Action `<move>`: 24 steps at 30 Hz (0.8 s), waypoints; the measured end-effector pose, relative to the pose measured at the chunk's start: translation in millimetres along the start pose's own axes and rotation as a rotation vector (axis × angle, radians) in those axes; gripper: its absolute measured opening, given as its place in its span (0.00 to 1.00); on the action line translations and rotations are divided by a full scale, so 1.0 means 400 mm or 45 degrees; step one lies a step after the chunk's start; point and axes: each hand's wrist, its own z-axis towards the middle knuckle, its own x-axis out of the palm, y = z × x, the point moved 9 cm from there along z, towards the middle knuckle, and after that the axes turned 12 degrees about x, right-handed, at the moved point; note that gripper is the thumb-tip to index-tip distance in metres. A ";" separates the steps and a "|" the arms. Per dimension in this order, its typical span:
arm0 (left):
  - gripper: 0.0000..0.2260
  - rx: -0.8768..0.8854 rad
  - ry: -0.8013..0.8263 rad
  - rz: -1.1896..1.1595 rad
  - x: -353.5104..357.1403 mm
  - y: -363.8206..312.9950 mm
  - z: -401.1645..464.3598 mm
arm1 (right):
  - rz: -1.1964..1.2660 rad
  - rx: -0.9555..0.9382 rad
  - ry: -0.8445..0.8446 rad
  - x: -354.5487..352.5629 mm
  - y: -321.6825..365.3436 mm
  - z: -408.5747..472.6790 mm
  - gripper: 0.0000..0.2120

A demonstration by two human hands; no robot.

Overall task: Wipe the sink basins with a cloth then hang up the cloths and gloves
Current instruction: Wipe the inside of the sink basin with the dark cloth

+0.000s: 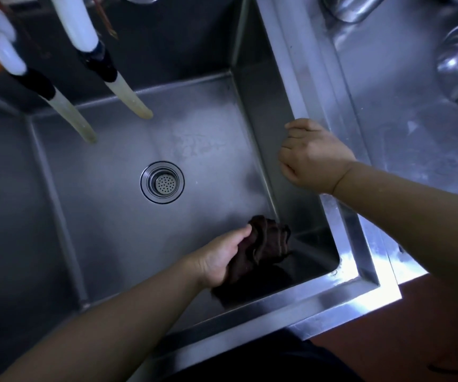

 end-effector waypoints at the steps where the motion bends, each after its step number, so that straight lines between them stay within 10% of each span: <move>1: 0.22 0.045 0.034 -0.123 0.011 -0.027 -0.002 | 0.002 0.001 -0.002 -0.002 0.000 0.001 0.14; 8: 0.30 0.592 -0.005 -0.577 -0.111 -0.240 0.038 | 0.026 -0.009 0.027 0.006 -0.002 0.000 0.14; 14: 0.14 0.822 -1.111 -0.375 -0.432 -0.248 -0.006 | 0.042 -0.040 -0.025 0.011 0.002 0.004 0.16; 19: 0.18 0.613 -1.625 0.934 -0.486 -0.282 -0.104 | -0.053 -0.075 0.077 0.033 0.006 0.001 0.14; 24: 0.23 0.981 -0.605 2.463 -0.248 -0.298 -0.004 | -0.176 -0.075 0.222 0.047 0.030 0.011 0.04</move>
